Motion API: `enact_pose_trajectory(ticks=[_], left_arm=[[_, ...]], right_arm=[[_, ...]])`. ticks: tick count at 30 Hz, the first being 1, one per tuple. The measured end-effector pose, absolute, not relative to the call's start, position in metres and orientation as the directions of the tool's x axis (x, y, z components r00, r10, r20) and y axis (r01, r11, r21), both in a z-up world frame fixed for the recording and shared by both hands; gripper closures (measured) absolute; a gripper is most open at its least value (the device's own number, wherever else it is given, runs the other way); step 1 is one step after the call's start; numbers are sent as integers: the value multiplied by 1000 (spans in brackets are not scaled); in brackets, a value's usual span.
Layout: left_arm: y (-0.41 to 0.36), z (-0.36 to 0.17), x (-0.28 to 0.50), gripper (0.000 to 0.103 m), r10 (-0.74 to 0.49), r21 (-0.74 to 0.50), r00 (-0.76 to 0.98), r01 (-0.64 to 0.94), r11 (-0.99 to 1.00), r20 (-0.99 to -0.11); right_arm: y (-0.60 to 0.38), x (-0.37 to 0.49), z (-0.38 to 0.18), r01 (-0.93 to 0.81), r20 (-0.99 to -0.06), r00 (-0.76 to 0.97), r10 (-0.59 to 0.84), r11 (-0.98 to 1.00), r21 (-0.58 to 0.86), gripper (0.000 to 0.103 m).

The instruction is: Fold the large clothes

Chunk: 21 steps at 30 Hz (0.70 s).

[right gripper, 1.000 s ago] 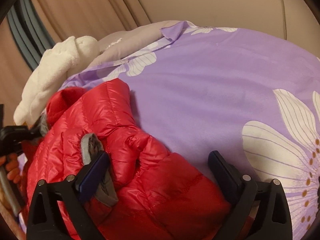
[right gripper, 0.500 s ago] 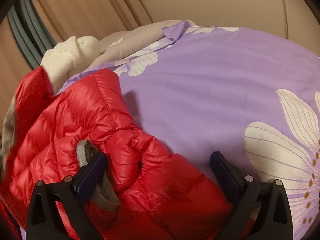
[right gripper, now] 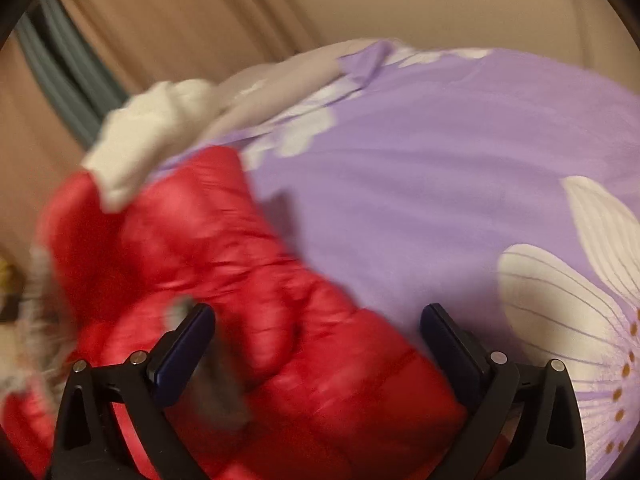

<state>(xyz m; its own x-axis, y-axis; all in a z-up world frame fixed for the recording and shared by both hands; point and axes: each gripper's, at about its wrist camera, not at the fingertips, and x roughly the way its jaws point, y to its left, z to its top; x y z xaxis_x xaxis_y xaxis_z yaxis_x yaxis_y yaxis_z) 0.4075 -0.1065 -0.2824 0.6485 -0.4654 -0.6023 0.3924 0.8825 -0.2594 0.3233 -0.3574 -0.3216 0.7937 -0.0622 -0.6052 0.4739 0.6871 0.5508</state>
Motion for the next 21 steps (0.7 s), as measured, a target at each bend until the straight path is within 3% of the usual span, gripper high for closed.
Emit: enact_pose_trajectory(ticks=[6, 8, 11, 16, 17, 18, 21], left_arm=[[-105, -283, 402, 85, -456, -268, 661, 372, 889, -596], [-105, -284, 400, 85, -450, -265, 665, 366, 892, -596], [-103, -284, 399, 84, -455, -278, 664, 361, 890, -594], [-97, -285, 400, 84, -478, -317, 648, 358, 878, -593], [-96, -285, 401, 84, -480, -322, 647, 356, 877, -593], [-95, -285, 401, 84, -477, -322, 648, 353, 879, -593], [-95, -285, 402, 84, -469, -315, 650, 348, 883, -598]], right_arm=[[-359, 344, -247, 332, -512, 859, -13, 775, 538, 1], [-355, 365, -231, 353, -538, 843, -25, 779, 518, 1], [-343, 408, -219, 289, -550, 832, 74, 789, 543, 1], [-306, 486, -231, 226, -658, 735, 164, 855, 466, 2], [-302, 490, -236, 178, -650, 730, 213, 858, 481, 21], [-297, 497, -242, 137, -651, 712, 263, 857, 496, 55], [-292, 494, -253, 130, -678, 689, 256, 877, 463, 76]])
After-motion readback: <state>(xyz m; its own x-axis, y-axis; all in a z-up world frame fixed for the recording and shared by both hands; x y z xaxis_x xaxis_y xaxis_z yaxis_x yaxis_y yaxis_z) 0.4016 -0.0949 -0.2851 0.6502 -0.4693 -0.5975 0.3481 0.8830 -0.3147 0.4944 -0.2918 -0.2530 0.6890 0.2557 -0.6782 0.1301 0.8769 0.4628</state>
